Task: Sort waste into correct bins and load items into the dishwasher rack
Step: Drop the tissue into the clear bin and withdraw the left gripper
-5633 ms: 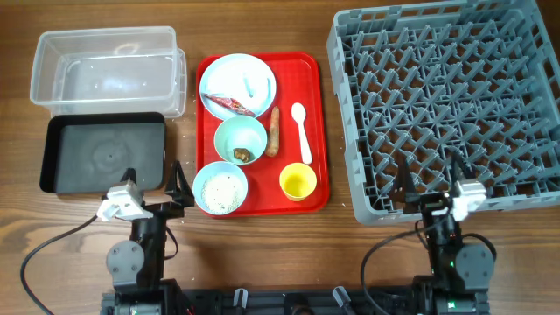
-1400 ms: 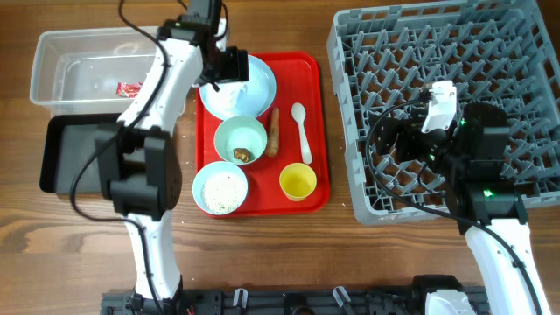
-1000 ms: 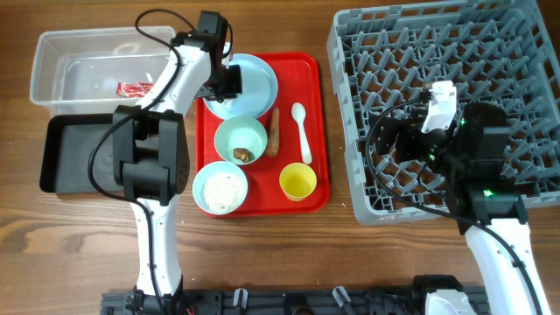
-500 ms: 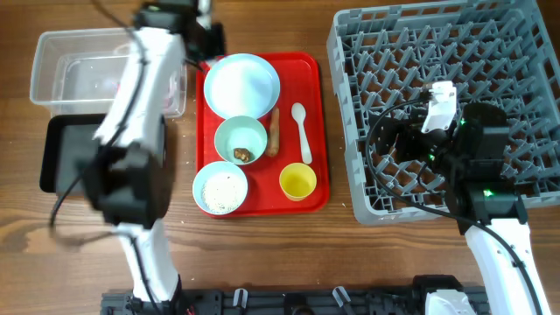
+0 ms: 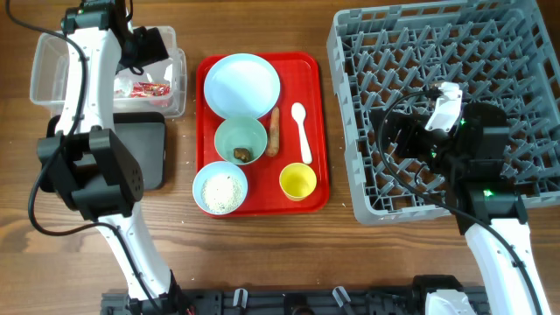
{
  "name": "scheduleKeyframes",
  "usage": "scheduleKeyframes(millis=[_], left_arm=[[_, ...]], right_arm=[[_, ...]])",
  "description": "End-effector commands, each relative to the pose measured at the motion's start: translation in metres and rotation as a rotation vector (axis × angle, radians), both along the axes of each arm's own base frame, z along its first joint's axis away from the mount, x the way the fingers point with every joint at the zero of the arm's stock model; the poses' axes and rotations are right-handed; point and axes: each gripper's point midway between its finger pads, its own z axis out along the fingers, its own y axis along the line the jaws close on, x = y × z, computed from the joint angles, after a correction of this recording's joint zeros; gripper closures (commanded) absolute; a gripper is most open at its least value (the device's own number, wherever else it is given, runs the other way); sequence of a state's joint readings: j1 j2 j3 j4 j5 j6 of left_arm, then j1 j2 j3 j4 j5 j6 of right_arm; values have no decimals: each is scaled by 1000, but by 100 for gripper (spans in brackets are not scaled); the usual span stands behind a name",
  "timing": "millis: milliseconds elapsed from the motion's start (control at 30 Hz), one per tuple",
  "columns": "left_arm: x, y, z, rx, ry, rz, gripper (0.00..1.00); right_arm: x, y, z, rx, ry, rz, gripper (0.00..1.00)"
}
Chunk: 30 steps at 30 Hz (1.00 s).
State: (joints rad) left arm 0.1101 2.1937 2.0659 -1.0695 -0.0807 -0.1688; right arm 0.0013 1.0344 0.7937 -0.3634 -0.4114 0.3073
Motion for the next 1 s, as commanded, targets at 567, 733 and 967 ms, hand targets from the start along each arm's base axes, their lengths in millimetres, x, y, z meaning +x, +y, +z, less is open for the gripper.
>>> scheduleKeyframes(millis=[567, 733, 967], left_arm=[[7, 14, 62, -20, -206, 252, 96], [27, -59, 64, -502, -252, -128, 87], [3, -22, 57, -570, -184, -47, 32]], right_arm=[[-1, 2, -1, 8, 31, 5, 0], [-2, 2, -12, 9, 75, 4, 0], [0, 3, -22, 8, 108, 5, 0]])
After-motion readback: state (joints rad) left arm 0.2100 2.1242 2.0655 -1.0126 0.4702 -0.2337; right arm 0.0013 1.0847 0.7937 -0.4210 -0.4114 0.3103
